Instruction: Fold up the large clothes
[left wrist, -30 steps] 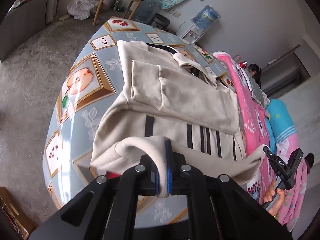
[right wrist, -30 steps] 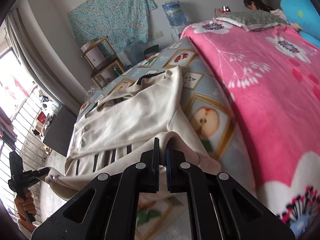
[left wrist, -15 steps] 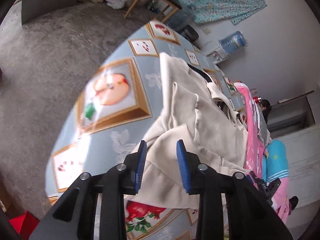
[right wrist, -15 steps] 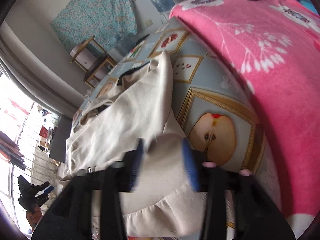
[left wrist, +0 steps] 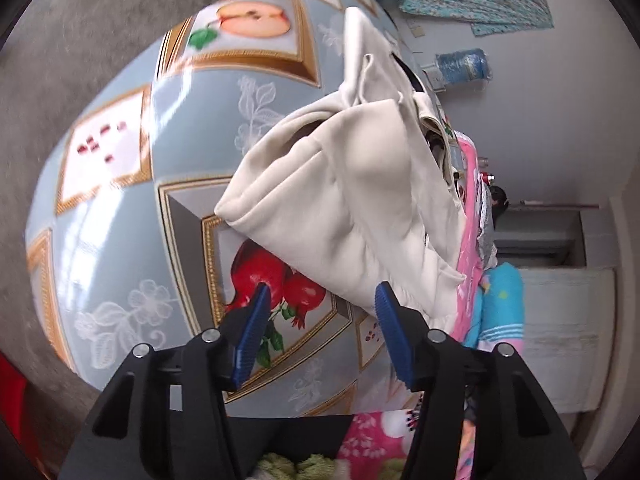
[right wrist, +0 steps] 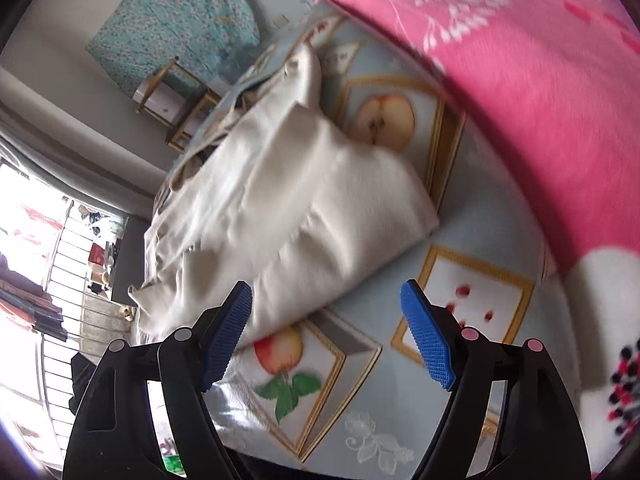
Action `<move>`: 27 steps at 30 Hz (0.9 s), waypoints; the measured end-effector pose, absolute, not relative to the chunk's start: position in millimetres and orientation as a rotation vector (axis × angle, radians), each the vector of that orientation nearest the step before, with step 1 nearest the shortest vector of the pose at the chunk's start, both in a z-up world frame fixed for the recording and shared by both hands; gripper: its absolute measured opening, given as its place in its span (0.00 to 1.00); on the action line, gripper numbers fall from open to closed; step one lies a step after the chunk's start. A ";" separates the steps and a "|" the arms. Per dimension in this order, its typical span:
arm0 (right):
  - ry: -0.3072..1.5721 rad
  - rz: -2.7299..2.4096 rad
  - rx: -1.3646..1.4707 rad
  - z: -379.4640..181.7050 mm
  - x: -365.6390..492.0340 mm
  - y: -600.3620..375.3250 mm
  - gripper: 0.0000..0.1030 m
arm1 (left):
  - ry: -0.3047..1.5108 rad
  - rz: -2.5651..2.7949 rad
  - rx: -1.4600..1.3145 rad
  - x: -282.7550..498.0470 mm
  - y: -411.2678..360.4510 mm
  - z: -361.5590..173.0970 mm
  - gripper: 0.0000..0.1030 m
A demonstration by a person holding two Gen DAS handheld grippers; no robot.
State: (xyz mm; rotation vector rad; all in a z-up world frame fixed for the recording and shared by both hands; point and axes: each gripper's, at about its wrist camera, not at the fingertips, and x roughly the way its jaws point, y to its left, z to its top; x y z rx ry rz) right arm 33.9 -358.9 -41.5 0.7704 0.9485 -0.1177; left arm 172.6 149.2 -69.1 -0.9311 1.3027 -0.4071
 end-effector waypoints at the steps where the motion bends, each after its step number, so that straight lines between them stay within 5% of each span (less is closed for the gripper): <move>1: 0.955 -0.130 0.768 -45.1 35.3 -358.1 0.72 | 1.307 -0.395 -0.959 175.0 149.3 -72.1 0.52; 14: 0.860 -0.220 0.768 -56.4 58.8 -364.4 0.69 | 1.192 -0.066 -1.245 181.7 162.2 -82.0 0.52; 16: 0.847 -0.252 0.749 -56.1 61.4 -360.2 0.65 | 1.170 0.004 -1.159 180.7 152.2 -72.7 0.47; 18: 0.836 -0.283 0.689 -54.6 63.3 -354.0 0.62 | 1.151 0.060 -1.007 182.5 138.9 -64.2 0.31; 21: 0.833 -0.341 0.561 -53.0 64.5 -343.0 0.49 | 1.108 0.100 -0.734 180.3 113.7 -54.6 0.20; 23: 0.826 -0.359 0.483 -50.7 65.0 -338.7 0.34 | 1.064 0.105 -0.560 175.4 98.2 -50.9 0.15; 25: 0.813 -0.331 0.463 -45.7 63.1 -340.3 0.07 | 1.008 0.100 -0.413 170.7 85.3 -43.9 0.09; 27: 0.790 -0.315 0.426 -34.7 58.8 -338.8 0.05 | 0.939 0.095 -0.279 160.9 74.3 -33.7 0.05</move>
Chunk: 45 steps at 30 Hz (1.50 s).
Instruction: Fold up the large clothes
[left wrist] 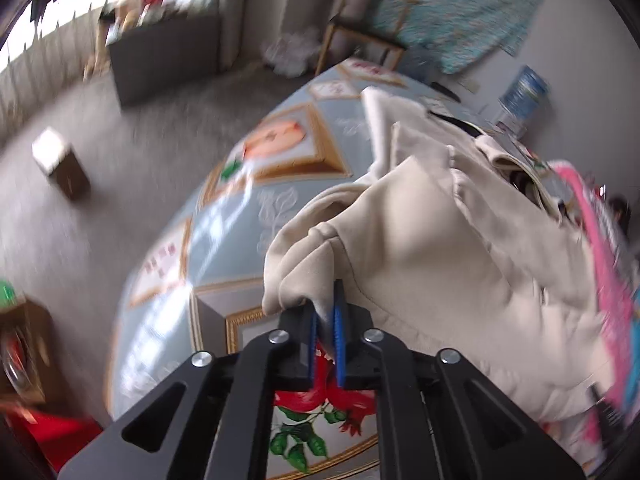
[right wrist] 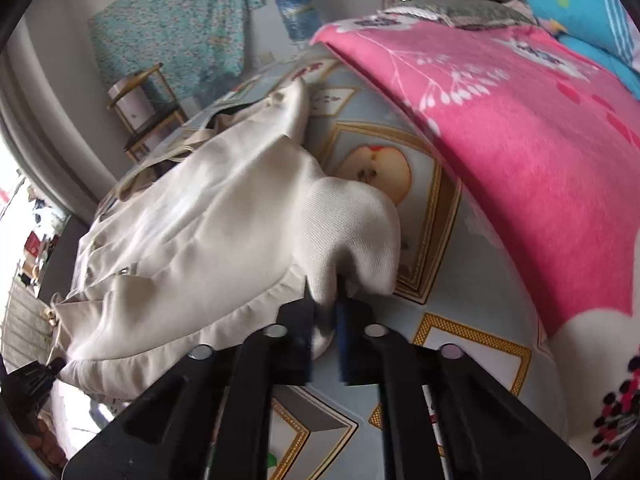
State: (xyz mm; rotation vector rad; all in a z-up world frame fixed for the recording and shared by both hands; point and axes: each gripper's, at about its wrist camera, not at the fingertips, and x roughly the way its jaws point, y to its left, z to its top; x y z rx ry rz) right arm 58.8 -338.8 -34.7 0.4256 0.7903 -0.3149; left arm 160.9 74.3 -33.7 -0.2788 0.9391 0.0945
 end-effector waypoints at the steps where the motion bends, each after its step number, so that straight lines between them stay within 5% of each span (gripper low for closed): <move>1: 0.778 -0.311 0.401 -27.7 55.6 -336.6 0.04 | 0.909 0.093 -0.224 155.3 70.1 -27.6 0.05; 10: 0.748 -0.277 0.310 4.8 24.0 -323.7 0.04 | 0.803 0.014 -0.068 124.3 64.3 15.6 0.05; 17: 0.889 -0.238 0.394 -25.8 -6.4 -339.0 0.07 | 0.978 -0.058 -0.123 85.5 100.2 0.9 0.07; 20: 0.989 -0.196 0.512 -56.9 -1.6 -358.7 0.16 | 1.057 -0.084 -0.115 84.9 104.5 -26.7 0.15; 25: 0.971 -0.197 0.581 -37.1 -19.1 -391.1 0.57 | 1.030 -0.130 -0.177 71.0 122.0 -21.6 0.31; 27: 0.934 -0.209 0.538 -16.4 -24.1 -392.7 0.60 | 0.980 -0.100 -0.179 63.3 133.8 -11.8 0.38; 32: 0.884 0.055 0.380 13.4 15.1 -335.5 0.60 | 0.942 -0.140 -0.210 66.7 150.1 0.5 0.38; 41: 1.022 0.544 0.005 -24.9 119.5 -160.8 0.60 | 0.978 -0.238 -0.023 115.8 92.6 -17.7 0.39; 45: 1.089 0.570 -0.153 -47.4 137.5 -126.2 0.49 | 1.012 -0.226 0.025 131.7 81.3 -34.7 0.36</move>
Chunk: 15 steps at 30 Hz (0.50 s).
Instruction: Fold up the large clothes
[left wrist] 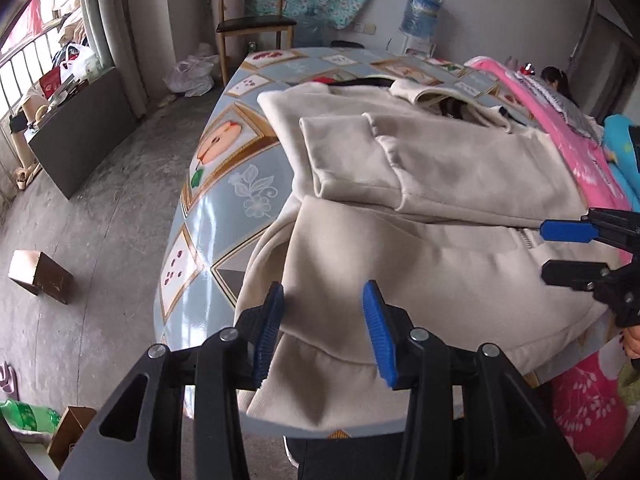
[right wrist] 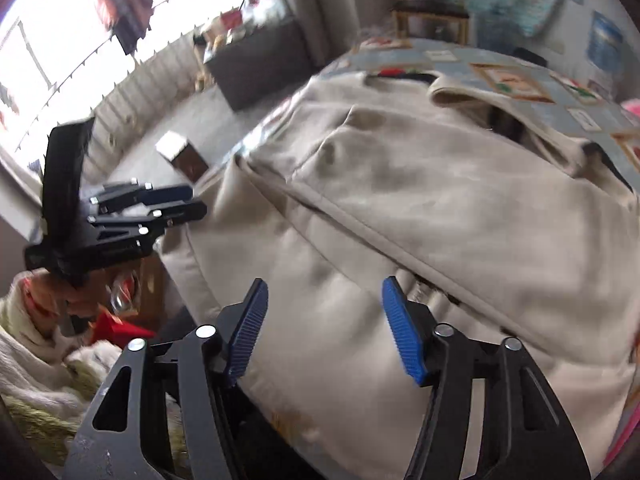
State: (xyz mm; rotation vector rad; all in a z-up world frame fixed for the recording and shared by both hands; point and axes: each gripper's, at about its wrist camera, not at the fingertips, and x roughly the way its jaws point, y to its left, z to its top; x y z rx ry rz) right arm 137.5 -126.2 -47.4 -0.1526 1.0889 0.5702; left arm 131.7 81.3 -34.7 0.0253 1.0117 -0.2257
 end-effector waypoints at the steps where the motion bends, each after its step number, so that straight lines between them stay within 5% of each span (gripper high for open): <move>1: 1.099 0.565 -0.175 -51.6 141.1 -122.5 0.49 | 1.016 -0.216 0.037 134.3 80.8 -37.5 0.33; 8: 1.163 0.569 -0.313 -68.7 131.1 -110.3 0.23 | 1.029 -0.196 0.027 143.9 90.0 -47.5 0.11; 10: 1.155 0.563 -0.358 -65.1 122.8 -105.9 0.06 | 1.021 -0.198 0.020 143.5 91.5 -48.5 0.09; 15: 1.007 0.493 -0.423 -28.8 110.5 -98.0 0.05 | 0.982 -0.226 -0.043 140.6 100.9 -35.0 0.05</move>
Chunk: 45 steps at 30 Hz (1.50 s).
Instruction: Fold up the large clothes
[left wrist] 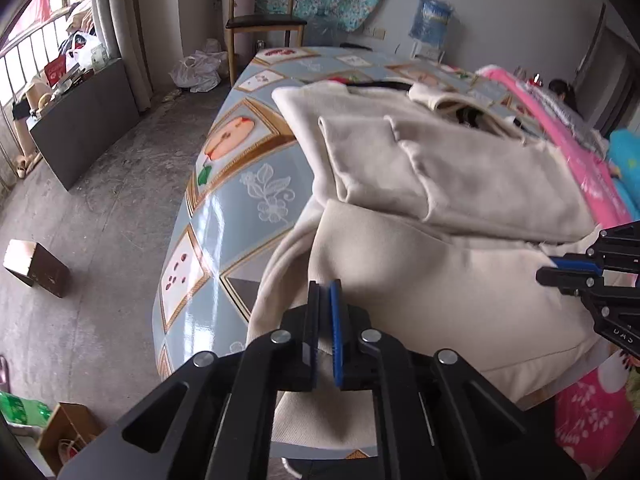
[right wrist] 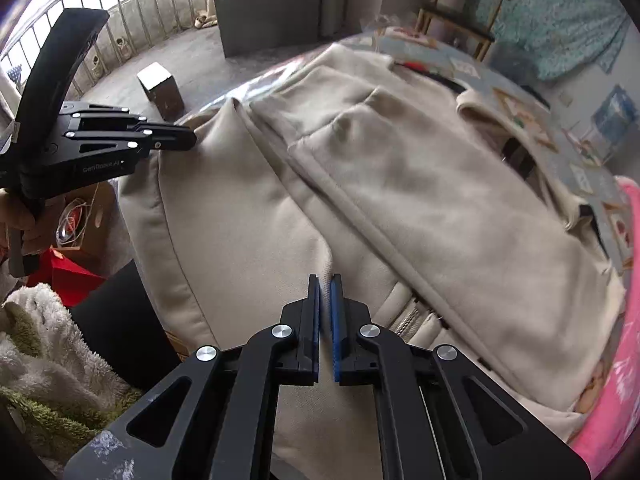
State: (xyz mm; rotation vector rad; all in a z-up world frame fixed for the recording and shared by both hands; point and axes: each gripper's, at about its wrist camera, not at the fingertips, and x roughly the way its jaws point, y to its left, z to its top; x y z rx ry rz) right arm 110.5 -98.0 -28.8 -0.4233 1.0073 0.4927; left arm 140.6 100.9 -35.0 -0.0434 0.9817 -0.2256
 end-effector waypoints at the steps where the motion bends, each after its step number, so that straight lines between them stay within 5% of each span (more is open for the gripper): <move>1: 0.978 0.477 -0.428 -20.0 109.4 -97.6 0.05 | 0.966 -0.222 -0.055 139.6 104.2 -29.1 0.05; 12: 1.011 0.387 -0.413 -65.9 135.8 -97.9 0.08 | 1.009 -0.200 0.015 150.0 97.0 -42.7 0.07; 16: 1.010 0.331 -0.214 -42.8 135.4 -138.4 0.26 | 1.004 -0.180 0.050 148.4 92.5 -44.7 0.07; 21: 0.970 0.154 0.077 -4.9 112.6 -235.5 0.32 | 1.010 -0.165 0.043 149.7 93.4 -45.8 0.07; 25: 1.015 0.067 0.196 -5.7 86.7 -281.7 0.50 | 1.012 -0.158 0.046 149.2 92.6 -46.1 0.07; 36: 1.126 -0.003 0.083 -51.5 94.5 -249.9 0.52 | 0.990 -0.131 0.090 145.3 86.8 -44.0 0.06; 38: 1.152 -0.021 0.029 -60.5 99.3 -243.6 0.49 | 0.986 -0.132 0.089 145.1 86.9 -43.3 0.06; 41: 1.132 -0.003 0.015 -61.8 97.7 -238.3 0.29 | 0.978 -0.136 0.086 143.6 87.4 -42.9 0.06; 42: 1.128 -0.010 0.008 -61.3 96.9 -236.8 0.11 | 0.974 -0.139 0.086 143.1 87.6 -42.7 0.06; 43: 1.124 -0.017 -0.003 -61.0 97.2 -236.4 0.06 | 0.968 -0.143 0.085 142.5 88.1 -42.3 0.06; 45: 1.096 -0.023 -0.009 -56.8 94.4 -235.3 0.04 | 0.957 -0.151 0.084 142.0 88.3 -41.2 0.06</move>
